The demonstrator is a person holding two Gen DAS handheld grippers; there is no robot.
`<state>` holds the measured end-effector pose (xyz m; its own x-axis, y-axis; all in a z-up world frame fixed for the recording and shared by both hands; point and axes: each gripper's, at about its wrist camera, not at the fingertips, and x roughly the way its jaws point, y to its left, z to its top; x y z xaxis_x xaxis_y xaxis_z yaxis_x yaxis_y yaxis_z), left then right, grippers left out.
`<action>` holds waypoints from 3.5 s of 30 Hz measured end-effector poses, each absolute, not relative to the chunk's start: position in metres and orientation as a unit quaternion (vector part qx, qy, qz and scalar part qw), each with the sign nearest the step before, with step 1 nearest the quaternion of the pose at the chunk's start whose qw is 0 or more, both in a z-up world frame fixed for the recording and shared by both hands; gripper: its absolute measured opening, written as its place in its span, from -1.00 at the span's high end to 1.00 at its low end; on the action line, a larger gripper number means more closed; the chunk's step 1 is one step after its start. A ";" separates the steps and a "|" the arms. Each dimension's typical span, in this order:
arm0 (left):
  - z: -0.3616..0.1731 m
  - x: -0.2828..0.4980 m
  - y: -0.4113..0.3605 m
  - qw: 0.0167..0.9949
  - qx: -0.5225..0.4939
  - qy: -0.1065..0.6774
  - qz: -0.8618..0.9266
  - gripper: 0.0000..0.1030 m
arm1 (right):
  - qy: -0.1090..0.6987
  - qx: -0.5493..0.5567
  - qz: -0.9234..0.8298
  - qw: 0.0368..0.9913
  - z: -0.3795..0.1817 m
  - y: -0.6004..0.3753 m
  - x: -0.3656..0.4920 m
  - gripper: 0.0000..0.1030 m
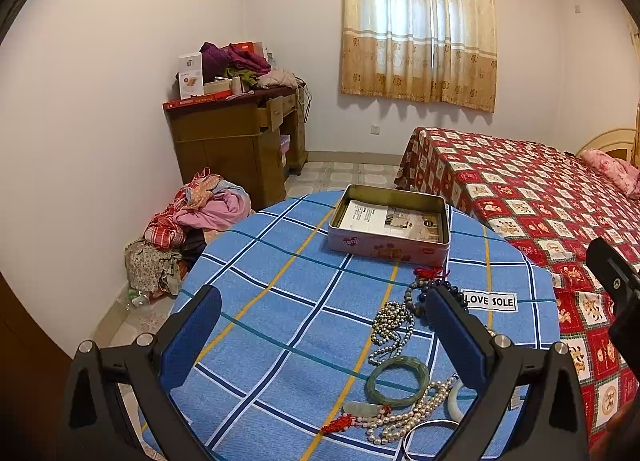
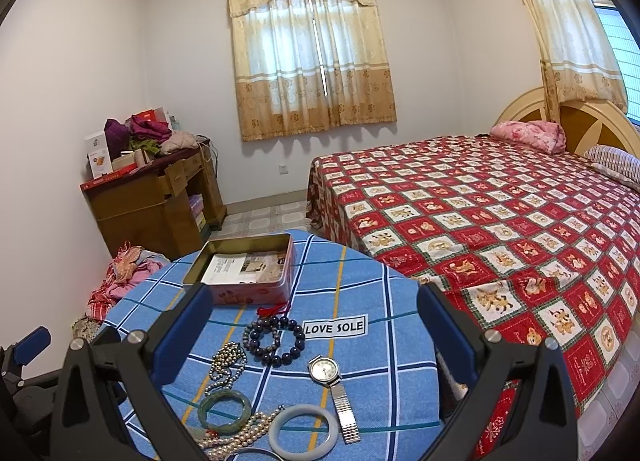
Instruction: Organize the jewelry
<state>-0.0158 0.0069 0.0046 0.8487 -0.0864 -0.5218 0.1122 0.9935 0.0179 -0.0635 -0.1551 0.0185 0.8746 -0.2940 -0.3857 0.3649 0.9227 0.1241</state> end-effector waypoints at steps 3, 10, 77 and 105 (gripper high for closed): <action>0.005 -0.016 0.006 0.961 0.025 0.271 -0.052 -0.98 | 0.182 0.096 -0.171 0.963 0.019 -0.155 -0.064 -1.00; 0.001 -0.014 0.005 0.956 0.035 0.282 -0.069 -0.98 | 0.184 0.086 -0.170 0.964 0.017 -0.159 -0.065 -1.00; -0.126 0.071 -0.022 0.841 0.094 0.480 -0.230 0.00 | 0.372 0.156 0.003 0.915 -0.085 -0.231 0.018 0.26; -0.013 0.136 -0.006 0.904 0.004 0.326 -0.278 0.89 | 0.298 0.166 0.057 0.938 -0.011 -0.228 0.086 0.26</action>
<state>0.1362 -0.0059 -0.0130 0.6332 -0.5000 -0.5908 0.5057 0.8451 -0.1733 0.0862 -0.2280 -0.0114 0.8163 0.2067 -0.5393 -0.0090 0.9382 0.3459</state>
